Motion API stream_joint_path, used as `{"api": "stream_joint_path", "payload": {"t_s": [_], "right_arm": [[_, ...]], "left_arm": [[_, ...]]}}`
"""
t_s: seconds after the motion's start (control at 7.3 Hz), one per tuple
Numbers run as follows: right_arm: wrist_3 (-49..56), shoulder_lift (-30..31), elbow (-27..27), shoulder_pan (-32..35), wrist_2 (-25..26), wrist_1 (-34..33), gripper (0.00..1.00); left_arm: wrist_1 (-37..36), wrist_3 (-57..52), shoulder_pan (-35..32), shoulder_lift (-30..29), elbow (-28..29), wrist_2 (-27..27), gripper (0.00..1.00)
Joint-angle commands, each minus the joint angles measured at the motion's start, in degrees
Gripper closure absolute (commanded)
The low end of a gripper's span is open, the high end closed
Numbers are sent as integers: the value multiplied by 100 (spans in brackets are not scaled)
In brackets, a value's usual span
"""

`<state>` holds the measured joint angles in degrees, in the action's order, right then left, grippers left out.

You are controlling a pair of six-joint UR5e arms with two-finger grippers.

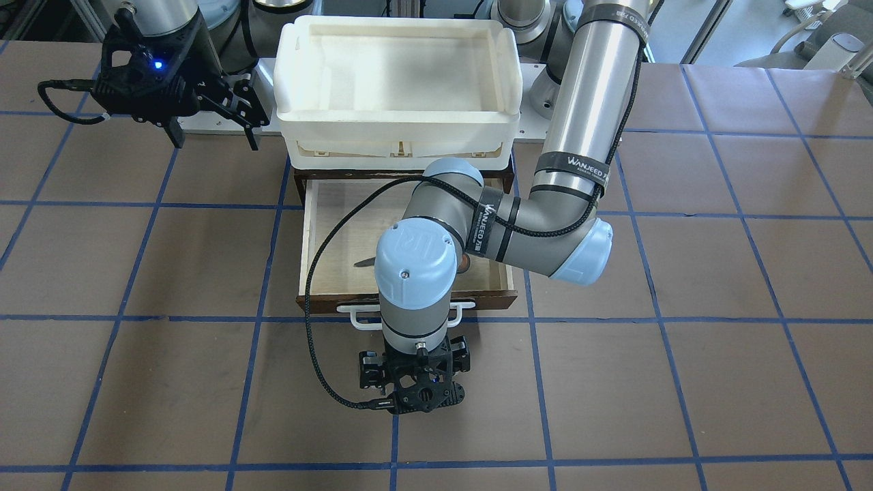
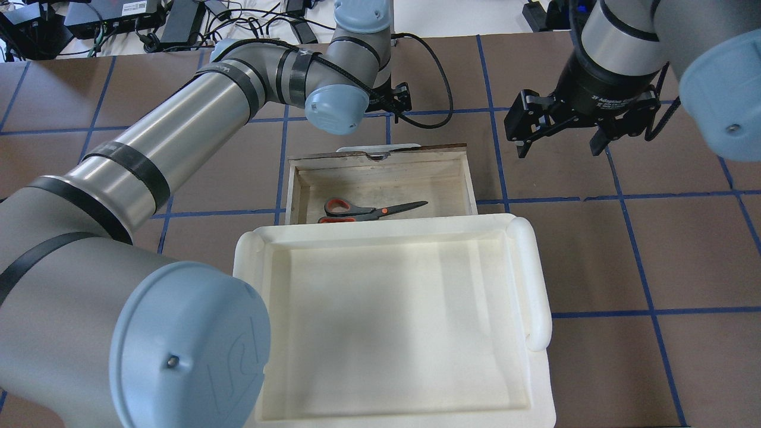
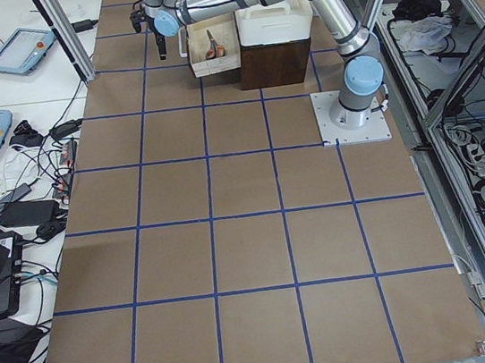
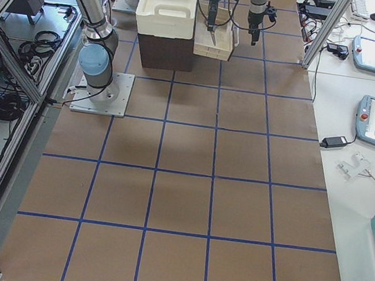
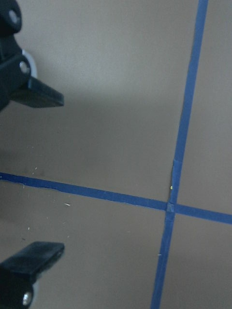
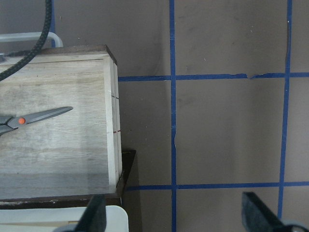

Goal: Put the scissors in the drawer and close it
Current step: 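Move the left gripper over the drawer's front edge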

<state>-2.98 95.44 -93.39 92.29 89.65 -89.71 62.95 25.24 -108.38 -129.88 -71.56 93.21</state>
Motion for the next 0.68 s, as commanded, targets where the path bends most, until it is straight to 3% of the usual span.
{"api": "stream_joint_path", "payload": {"t_s": [0.0, 0.14, 0.55], "right_arm": [[-18, -8, -30, 9, -27, 33, 0], [-27, 10, -30, 0, -53, 24, 0], [-27, -16, -39, 9, -53, 24, 0]], "left_arm": [[480, -326, -25, -116, 151, -223, 0], [664, -431, -16, -126, 160, -425, 0], [1340, -441, -86, -30, 151, -366, 0]]}}
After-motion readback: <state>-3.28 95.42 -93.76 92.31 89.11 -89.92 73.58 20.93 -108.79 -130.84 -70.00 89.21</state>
